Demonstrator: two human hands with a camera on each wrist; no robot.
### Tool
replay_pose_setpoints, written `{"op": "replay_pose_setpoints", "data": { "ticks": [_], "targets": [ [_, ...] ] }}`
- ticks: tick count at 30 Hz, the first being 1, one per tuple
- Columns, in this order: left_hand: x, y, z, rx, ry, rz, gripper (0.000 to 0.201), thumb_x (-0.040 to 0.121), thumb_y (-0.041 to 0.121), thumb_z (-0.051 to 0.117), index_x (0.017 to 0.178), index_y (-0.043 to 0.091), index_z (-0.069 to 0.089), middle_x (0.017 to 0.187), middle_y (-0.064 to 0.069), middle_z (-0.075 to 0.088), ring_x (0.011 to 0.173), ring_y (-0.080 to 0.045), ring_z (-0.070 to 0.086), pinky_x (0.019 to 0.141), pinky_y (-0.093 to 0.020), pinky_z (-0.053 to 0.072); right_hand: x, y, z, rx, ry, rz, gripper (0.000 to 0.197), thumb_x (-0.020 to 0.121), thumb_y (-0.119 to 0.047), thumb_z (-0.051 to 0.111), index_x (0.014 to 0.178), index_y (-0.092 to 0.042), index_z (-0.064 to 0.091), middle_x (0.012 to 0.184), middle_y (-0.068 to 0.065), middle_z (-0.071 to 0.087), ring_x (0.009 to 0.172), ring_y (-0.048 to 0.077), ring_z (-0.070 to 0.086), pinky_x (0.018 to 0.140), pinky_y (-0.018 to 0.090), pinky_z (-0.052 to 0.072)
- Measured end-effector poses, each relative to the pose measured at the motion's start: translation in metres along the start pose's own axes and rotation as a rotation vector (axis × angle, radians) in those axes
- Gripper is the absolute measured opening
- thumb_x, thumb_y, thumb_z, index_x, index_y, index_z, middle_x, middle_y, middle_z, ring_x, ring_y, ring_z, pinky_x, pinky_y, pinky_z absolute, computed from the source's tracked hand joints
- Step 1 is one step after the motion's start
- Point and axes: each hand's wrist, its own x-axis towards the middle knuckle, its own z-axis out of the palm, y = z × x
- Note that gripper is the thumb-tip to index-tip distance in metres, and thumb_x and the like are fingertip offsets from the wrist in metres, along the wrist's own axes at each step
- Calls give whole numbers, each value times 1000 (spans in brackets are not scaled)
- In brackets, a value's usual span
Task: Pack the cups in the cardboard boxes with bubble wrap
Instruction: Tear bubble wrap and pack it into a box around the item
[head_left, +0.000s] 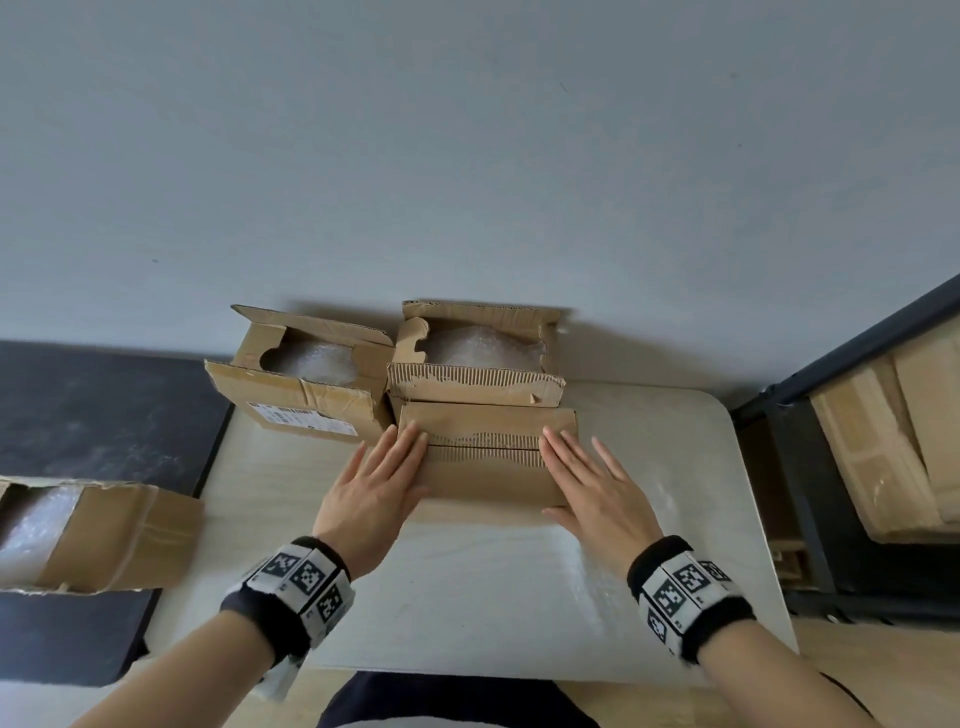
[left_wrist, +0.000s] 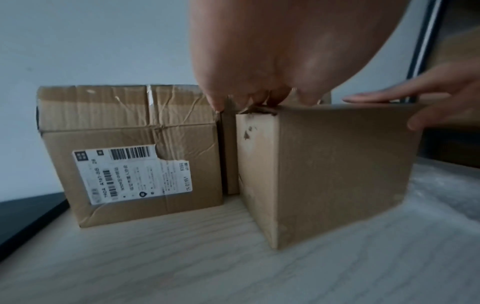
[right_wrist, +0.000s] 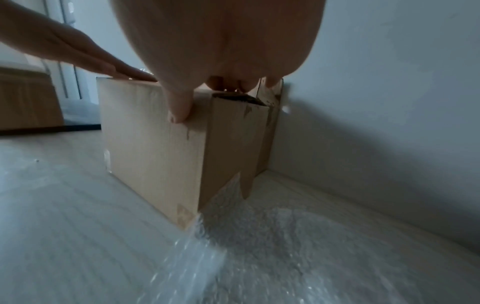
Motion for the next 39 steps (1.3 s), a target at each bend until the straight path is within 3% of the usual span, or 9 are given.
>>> {"op": "replay_pose_setpoints", "data": {
  "ticks": [5,10,19,21,25,28,33,35,39],
  "targets": [
    [-3,5,-7,180,-78,40,67,97,50,11,144,7,34,150,-6,30,138,-24,32,109,-47,33,10,-2,1,21,20,-99,68,89,-47,45,146,-11,34,153,2,30,140,19,32,114,37,21],
    [3,4,-12,175,-168,40,72,98,47,2,138,4,45,143,-9,44,131,-24,44,103,-45,39,17,-4,1,63,-26,-129,67,93,-46,45,146,-9,31,153,4,28,141,21,29,114,43,28],
    [12,0,-15,146,-134,122,69,96,49,14,135,3,49,142,-11,47,129,-26,47,101,-43,43,24,-11,2,75,-108,-87,70,99,-46,36,151,-15,1,158,-3,-7,147,16,-6,114,28,-15],
    [13,-2,-13,124,-97,139,62,94,45,32,140,4,41,148,-11,38,134,-27,40,107,-42,36,23,-13,-3,109,-115,-58,72,97,-46,40,152,-17,3,159,-5,-7,147,13,-4,114,24,-10],
    [3,-15,-11,138,-76,182,61,101,29,31,150,14,-2,156,1,-11,146,-16,-4,115,-28,-3,26,-26,-31,120,-86,37,71,91,-57,46,148,-19,28,157,-7,21,141,13,25,113,29,22],
    [-24,-27,-26,87,-8,160,60,100,20,35,151,18,3,154,1,-18,143,-14,-15,113,-29,-11,31,-47,-56,104,-76,144,67,92,-62,37,143,-18,38,152,-6,32,134,14,36,108,30,31],
    [-101,-91,-78,-210,306,-90,40,94,11,53,134,16,51,155,-9,22,144,-23,18,116,-39,18,50,-111,-87,348,217,17,38,89,-31,59,122,-11,60,127,2,58,110,22,59,90,34,46],
    [-134,-135,-94,-294,456,-307,39,89,0,56,127,8,57,151,-15,30,141,-30,26,112,-47,28,70,-149,-94,517,161,-106,30,89,-28,60,116,-15,63,118,-5,62,98,12,62,79,22,47],
    [-188,-227,-108,-348,441,-782,41,94,13,53,134,18,50,156,-14,18,145,-28,12,116,-47,18,124,-234,-88,552,-121,-353,41,93,-36,55,131,-20,52,131,-7,52,116,7,52,93,21,44]
  ]
}}
